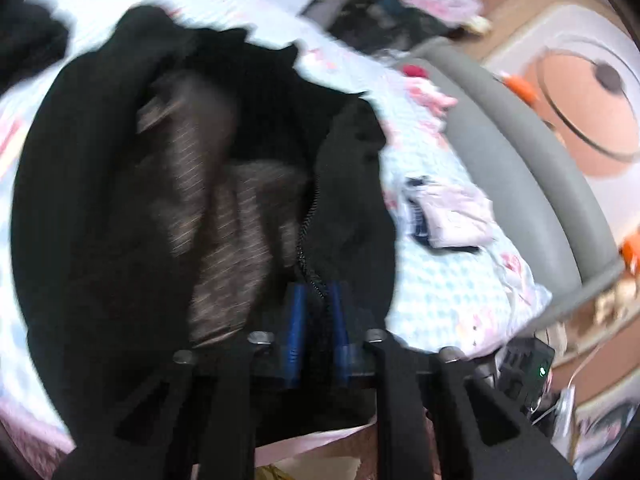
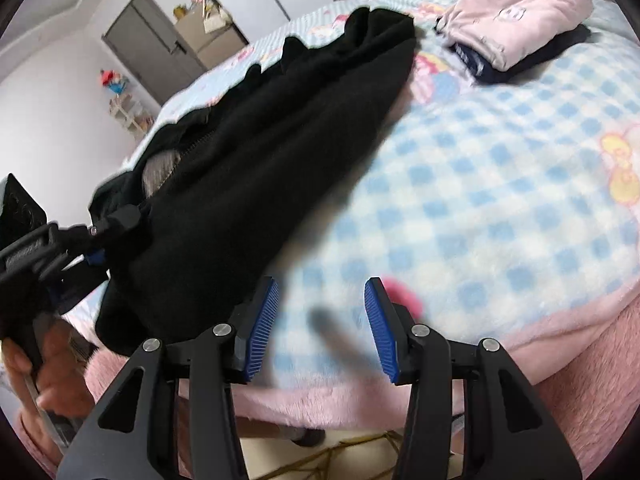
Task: Fold clothes
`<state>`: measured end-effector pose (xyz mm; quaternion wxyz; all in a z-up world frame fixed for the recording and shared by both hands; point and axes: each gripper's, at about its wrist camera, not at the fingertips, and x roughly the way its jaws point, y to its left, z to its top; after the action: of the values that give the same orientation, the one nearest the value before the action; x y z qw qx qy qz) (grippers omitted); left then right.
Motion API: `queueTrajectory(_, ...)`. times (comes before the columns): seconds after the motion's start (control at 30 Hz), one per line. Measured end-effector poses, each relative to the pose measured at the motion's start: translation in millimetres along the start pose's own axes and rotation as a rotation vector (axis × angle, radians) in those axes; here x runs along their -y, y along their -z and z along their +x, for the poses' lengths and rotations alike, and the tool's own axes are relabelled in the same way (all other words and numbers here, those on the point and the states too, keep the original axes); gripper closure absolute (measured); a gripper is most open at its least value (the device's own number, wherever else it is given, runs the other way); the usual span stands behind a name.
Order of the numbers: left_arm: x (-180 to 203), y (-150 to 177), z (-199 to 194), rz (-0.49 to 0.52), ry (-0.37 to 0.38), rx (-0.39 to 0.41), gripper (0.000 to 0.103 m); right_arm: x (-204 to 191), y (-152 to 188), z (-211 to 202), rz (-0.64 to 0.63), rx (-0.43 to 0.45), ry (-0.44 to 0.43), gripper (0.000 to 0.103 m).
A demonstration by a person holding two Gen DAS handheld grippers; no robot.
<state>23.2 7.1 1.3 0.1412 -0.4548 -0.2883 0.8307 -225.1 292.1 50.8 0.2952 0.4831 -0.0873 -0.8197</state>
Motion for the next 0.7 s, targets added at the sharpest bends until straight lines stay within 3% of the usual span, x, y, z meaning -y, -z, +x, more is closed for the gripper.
queueTrajectory(0.2,-15,14,13,-0.047,0.067,-0.041,0.096,0,7,9,0.003,-0.037,0.014,0.057)
queueTrajectory(0.23,-12,11,12,-0.039,0.082,-0.037,0.091,1,6,8,0.007,-0.03,0.006,0.057)
queueTrajectory(0.3,-6,6,15,-0.015,0.1,-0.045,0.063,1,2,7,0.023,-0.016,-0.009,0.057)
queueTrajectory(0.33,-3,3,20,-0.009,0.112,-0.064,0.041,2,-2,9,0.042,-0.016,-0.033,0.055)
queueTrajectory(0.37,-1,2,24,-0.001,0.109,-0.081,0.038,2,-6,10,0.06,-0.017,-0.057,0.054)
queueTrajectory(0.5,6,4,46,0.08,-0.035,-0.125,0.04,-7,-21,17,0.071,-0.044,-0.146,0.044)
queueTrajectory(0.53,10,5,49,0.096,-0.06,-0.122,0.045,-11,-25,19,0.065,-0.05,-0.164,0.043)
queueTrajectory(0.63,22,9,53,0.135,-0.069,-0.138,0.091,-18,-34,31,0.018,-0.038,-0.128,0.028)
queueTrajectory(0.7,30,11,47,0.16,-0.076,-0.12,0.094,-13,-34,45,0.032,-0.077,-0.093,0.028)
